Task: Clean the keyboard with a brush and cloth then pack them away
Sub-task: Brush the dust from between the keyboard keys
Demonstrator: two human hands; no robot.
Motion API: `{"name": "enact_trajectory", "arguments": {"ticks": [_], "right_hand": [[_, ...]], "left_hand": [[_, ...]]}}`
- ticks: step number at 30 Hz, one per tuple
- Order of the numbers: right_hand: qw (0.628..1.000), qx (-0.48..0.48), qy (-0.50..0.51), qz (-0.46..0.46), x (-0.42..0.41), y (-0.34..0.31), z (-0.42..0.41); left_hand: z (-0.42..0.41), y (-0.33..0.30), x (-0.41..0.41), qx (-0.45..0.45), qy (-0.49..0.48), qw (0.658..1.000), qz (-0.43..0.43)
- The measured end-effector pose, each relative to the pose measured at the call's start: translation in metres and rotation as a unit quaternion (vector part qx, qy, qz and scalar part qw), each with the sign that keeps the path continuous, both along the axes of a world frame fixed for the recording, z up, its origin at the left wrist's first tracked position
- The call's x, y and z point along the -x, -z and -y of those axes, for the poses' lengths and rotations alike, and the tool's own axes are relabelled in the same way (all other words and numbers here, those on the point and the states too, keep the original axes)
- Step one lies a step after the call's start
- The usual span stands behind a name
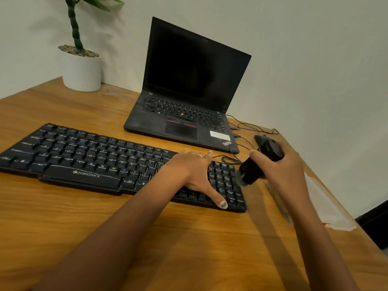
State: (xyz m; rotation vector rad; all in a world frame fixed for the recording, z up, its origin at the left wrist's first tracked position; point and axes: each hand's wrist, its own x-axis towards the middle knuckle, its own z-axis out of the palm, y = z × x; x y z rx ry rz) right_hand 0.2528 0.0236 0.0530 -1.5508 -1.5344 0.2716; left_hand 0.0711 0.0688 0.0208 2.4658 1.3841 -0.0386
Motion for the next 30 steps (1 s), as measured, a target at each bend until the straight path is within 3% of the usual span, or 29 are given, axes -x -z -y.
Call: {"name": "enact_trajectory", "arguments": {"ticks": [3, 8, 14, 18, 21, 23, 27, 30], "right_hand": [[0.999, -0.027, 0.01, 0.034, 0.011, 0.011, -0.002], [0.998, -0.059, 0.016, -0.024, 0.01, 0.024, -0.006], [0.997, 0.073, -0.019, -0.019, -0.006, 0.009, 0.0], [0.999, -0.027, -0.032, 0.028, 0.012, 0.013, -0.001], [0.998, -0.059, -0.021, 0.008, 0.021, 0.017, -0.002], [0.999, -0.022, -0.004, 0.027, 0.019, 0.009, 0.0], [0.99, 0.108, -0.067, 0.059, 0.016, -0.01, 0.007], [0.995, 0.043, -0.038, 0.08, 0.019, -0.003, -0.002]], "left_hand": [[0.0, 0.0, -0.001, 0.001, -0.003, 1.0, -0.005], [0.001, -0.001, -0.001, 0.005, -0.004, 1.0, -0.003], [0.002, -0.003, -0.001, 0.007, -0.007, 1.0, -0.002], [0.002, -0.002, -0.001, 0.009, -0.007, 1.0, -0.002], [0.002, -0.002, -0.001, 0.009, -0.008, 1.0, -0.002], [0.001, -0.001, -0.002, 0.01, -0.01, 1.0, 0.001], [0.0, -0.002, -0.002, 0.012, -0.013, 1.0, 0.002], [0.001, -0.001, -0.002, 0.009, -0.009, 1.0, 0.003]]}}
